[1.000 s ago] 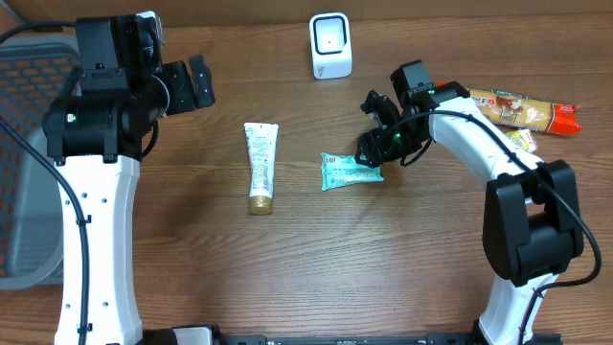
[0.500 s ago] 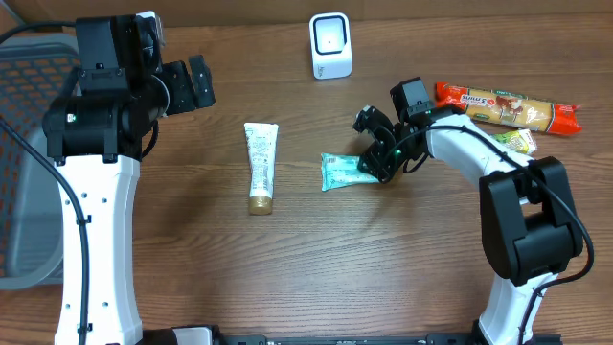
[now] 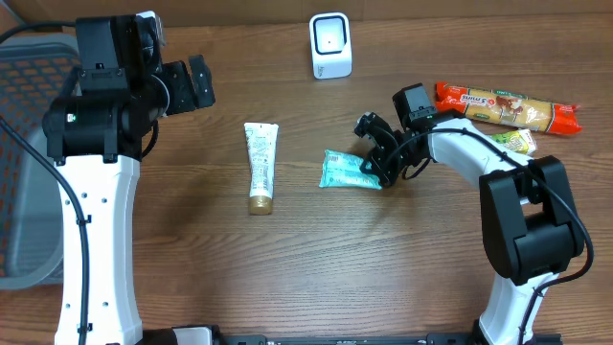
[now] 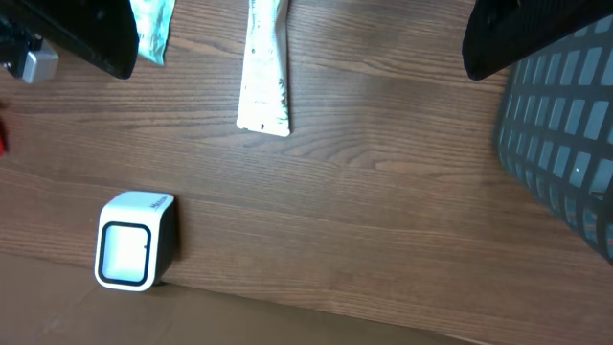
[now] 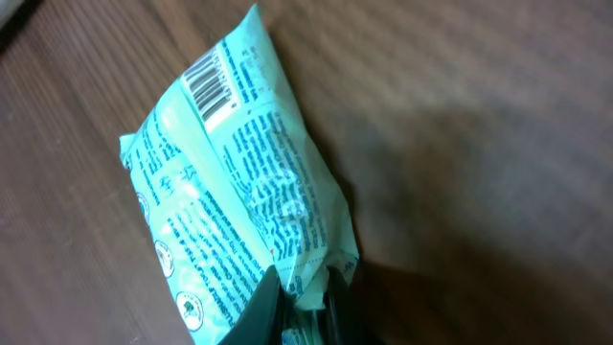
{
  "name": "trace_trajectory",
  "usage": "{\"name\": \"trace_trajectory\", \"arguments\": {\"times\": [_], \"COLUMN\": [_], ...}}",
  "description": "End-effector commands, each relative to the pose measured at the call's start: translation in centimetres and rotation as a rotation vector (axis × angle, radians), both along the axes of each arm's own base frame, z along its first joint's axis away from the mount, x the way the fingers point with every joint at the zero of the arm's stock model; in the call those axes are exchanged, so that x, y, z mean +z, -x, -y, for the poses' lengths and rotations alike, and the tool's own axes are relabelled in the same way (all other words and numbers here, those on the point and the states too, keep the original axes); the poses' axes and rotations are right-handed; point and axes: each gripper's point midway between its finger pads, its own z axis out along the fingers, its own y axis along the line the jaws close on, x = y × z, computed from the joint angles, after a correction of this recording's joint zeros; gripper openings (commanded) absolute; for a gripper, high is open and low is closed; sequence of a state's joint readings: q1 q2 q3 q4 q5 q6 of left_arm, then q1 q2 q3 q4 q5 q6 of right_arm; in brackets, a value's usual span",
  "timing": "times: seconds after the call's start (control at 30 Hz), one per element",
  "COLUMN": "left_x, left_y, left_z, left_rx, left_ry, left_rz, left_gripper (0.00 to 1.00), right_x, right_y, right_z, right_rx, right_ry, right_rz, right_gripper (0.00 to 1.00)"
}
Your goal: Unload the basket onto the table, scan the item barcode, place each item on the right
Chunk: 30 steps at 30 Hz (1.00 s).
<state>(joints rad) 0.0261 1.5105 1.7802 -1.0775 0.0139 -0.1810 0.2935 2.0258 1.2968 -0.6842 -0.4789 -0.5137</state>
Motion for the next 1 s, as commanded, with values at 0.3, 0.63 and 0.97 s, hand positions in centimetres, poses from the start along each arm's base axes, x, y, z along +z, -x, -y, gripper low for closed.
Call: {"name": "trace_trajectory", "arguments": {"times": [0.3, 0.63, 0.97], "left_x": [0.1, 0.1, 0.1], "left_y": [-0.2, -0.2, -0.2], "left_z": [-0.1, -0.1, -0.1], "left_rx": [0.003, 0.003, 0.003], "left_ry": [-0.006, -0.006, -0.006], "left_rz": [0.003, 0.003, 0.003], "left_gripper": [1.00, 1.00, 1.00], "right_x": [11.9, 25.8, 27.2], "right_y": [-1.4, -1.3, -3.3], "right_z": [-1.7, 1.0, 2.1], "right_rx": [-0.032, -0.070, -0.220], "right_ry": [-0.140, -0.114, -0.029], "right_rz": [0.112, 0.579, 0.669], "right_gripper": [0.04, 0.04, 0.04]}}
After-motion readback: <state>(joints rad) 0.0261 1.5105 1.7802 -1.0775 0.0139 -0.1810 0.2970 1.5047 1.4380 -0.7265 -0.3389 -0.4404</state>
